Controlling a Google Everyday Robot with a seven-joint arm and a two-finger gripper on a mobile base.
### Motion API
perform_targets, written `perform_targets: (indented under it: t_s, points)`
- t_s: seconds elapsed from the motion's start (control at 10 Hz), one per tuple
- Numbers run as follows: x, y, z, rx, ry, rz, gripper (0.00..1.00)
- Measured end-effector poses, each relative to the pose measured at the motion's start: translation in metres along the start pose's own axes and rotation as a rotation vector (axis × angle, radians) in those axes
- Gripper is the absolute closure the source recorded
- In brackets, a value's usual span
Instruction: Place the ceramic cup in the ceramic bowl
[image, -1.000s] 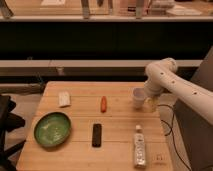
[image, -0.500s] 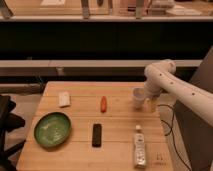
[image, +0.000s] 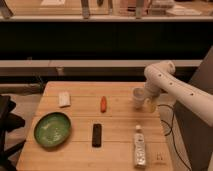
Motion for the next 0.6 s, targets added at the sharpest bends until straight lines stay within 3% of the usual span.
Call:
perform_targets:
  t_s: [0.6]
  points:
    - [0.0017, -0.0028, 0.0054, 0.004, -0.006, -0.027, 0.2]
